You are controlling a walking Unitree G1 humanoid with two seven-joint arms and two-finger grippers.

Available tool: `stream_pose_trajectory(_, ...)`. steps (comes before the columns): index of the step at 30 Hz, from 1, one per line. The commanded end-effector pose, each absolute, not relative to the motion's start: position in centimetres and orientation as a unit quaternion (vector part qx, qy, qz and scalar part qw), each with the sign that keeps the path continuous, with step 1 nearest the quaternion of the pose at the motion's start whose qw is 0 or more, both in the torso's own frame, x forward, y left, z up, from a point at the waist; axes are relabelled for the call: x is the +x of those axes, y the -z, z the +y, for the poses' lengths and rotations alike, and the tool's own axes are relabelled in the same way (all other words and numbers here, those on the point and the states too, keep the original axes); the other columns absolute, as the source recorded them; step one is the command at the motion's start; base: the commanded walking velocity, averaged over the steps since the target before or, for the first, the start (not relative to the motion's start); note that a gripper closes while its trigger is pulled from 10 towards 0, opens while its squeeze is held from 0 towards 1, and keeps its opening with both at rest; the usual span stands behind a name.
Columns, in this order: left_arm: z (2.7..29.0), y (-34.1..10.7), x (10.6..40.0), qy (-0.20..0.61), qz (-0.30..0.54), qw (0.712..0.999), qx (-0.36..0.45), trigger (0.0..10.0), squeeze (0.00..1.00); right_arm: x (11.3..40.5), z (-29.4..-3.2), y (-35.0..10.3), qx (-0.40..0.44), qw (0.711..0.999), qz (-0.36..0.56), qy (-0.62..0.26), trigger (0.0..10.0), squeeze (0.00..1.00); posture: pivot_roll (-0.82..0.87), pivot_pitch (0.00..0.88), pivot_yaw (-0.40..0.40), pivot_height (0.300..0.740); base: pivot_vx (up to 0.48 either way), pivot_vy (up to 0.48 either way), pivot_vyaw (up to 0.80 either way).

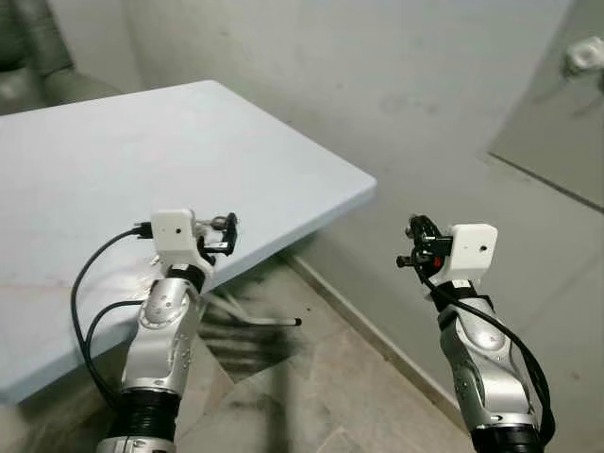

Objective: Hang keys on a hook

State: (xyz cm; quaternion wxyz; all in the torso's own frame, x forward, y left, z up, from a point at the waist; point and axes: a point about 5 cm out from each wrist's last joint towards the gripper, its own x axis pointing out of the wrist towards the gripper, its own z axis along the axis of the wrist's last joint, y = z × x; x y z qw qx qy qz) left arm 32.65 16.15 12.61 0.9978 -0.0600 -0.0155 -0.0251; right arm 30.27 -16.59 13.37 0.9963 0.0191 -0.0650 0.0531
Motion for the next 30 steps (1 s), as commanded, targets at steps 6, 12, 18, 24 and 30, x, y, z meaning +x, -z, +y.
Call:
stream_pose_trajectory(6, 15.31, -12.83, 32.88, 0.036, -0.014, 0.998, -0.047, 10.0, 0.00, 30.20, -16.90, -13.80, 0.017, 0.996, -0.072, -0.046, 10.0, 0.00, -0.01, 0.000, -0.024, 0.732, 0.000, 0.000, -0.78)
stream_pose_trajectory(12, 15.21, -12.86, 32.95, 0.036, -0.014, 0.998, -0.040, 10.0, 0.00, 30.17, -16.96, -13.81, 0.016, 0.996, -0.071, -0.044, 10.0, 0.00, -0.01, 0.000, -0.023, 0.732, 0.000, 0.000, -0.78)
stream_pose_trajectory(18, 15.15, -12.84, 33.01, 0.035, -0.012, 0.999, -0.038, 10.0, 0.00, 30.17, -16.97, -13.82, 0.016, 0.996, -0.071, -0.043, 10.0, 0.00, -0.01, 0.000, -0.025, 0.732, 0.000, 0.000, -0.78)
stream_pose_trajectory(24, 15.01, -12.79, 33.02, 0.035, -0.009, 0.999, -0.037, 10.0, 0.00, 30.24, -16.98, -13.94, 0.014, 0.996, -0.072, -0.044, 10.0, 0.00, -0.01, 0.000, -0.026, 0.732, 0.000, 0.000, -0.78)
stream_pose_trajectory(30, 14.91, -12.77, 32.99, 0.037, -0.008, 0.999, -0.035, 10.0, 0.00, 30.23, -16.94, -13.93, 0.017, 0.997, -0.070, -0.042, 10.0, 0.00, -0.01, 0.000, -0.028, 0.732, 0.000, 0.000, -0.78)
